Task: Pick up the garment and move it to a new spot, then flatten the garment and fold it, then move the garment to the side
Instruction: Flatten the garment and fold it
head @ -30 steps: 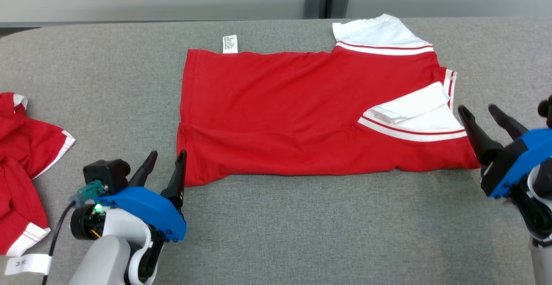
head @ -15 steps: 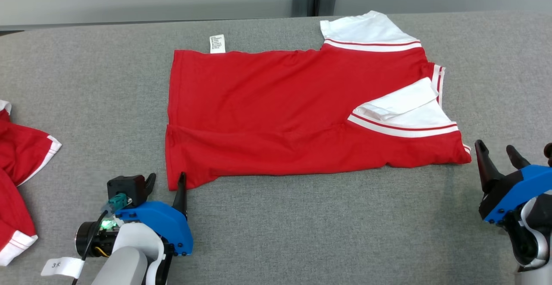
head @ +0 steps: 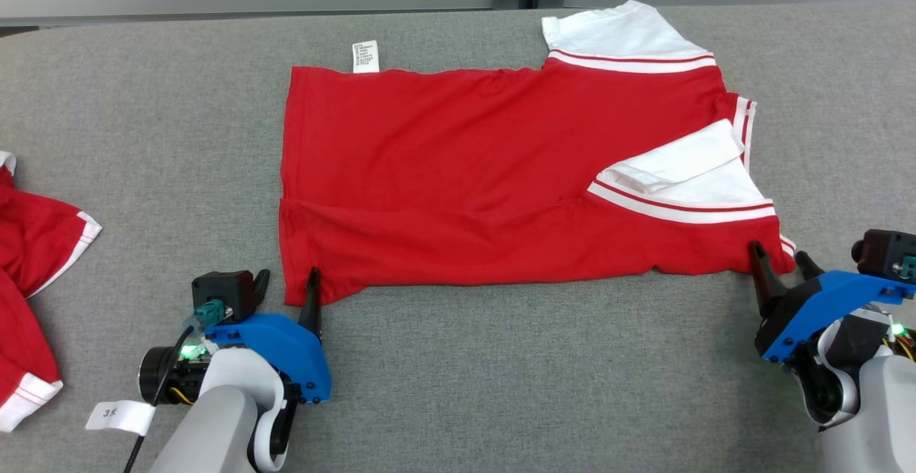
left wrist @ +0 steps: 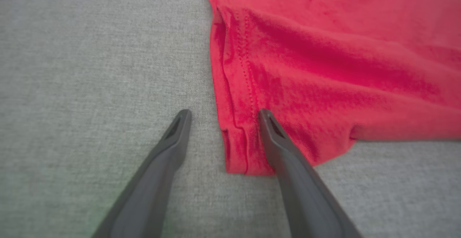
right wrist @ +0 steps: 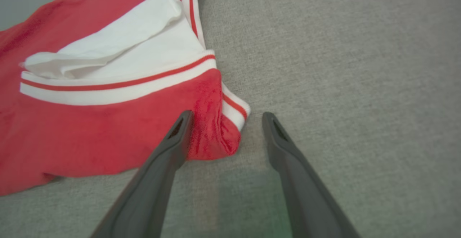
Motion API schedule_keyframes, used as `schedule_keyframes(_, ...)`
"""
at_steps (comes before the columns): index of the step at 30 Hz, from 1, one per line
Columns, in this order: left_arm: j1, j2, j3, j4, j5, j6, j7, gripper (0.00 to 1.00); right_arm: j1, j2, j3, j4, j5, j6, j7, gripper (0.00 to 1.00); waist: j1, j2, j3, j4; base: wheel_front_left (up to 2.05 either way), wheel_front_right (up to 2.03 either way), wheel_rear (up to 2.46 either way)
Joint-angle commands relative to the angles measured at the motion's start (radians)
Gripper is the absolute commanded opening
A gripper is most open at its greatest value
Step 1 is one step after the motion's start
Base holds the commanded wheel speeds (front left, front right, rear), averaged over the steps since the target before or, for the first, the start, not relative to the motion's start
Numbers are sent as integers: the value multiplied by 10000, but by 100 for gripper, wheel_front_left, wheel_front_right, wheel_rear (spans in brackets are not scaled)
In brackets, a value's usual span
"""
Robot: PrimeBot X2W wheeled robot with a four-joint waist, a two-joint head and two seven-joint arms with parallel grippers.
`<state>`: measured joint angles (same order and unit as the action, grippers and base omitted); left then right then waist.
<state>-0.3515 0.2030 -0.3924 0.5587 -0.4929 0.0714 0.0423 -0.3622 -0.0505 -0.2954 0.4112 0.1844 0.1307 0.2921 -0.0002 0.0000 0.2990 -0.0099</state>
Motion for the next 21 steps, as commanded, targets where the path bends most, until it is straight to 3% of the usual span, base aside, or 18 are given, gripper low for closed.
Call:
schedule_keyframes(1,251,-127,-216,508,-62,-73,422,100,-182,-4,34,159,1,1,-93,100,2,0,15,25,0,0,0)
schedule_keyframes(2,231,-167,-303,614,-44,-139,471,97,-247,-7,26,304,-26,1,-167,100,2,0,23,38,0,0,0)
schedule_keyframes(4,219,-280,-480,821,-44,-271,560,75,-346,-3,56,591,-58,1,-209,100,2,0,35,59,0,0,0)
schedule_keyframes(5,211,-339,-576,923,-32,-371,621,53,-400,-1,65,713,-67,1,-230,100,2,0,35,66,0,0,0)
schedule_keyframes(6,221,-419,-632,1009,-69,-444,673,48,-427,3,108,825,-122,1,-204,95,2,0,32,71,0,0,0)
schedule_keyframes(7,238,-490,-667,1081,-125,-521,690,42,-428,8,129,908,-137,1,-186,44,2,0,26,71,0,0,0)
schedule_keyframes(8,229,-523,-727,1139,-121,-586,686,35,-445,12,143,968,-134,1,-199,34,2,0,18,69,0,0,0)
schedule_keyframes(9,221,-563,-742,1192,-133,-653,625,0,-461,13,165,990,-156,1,-243,0,2,0,11,64,0,0,0)
schedule_keyframes(21,330,31,-161,661,-444,-523,-234,0,233,-113,82,-476,-161,1,-331,0,2,0,-358,0,0,0,0)
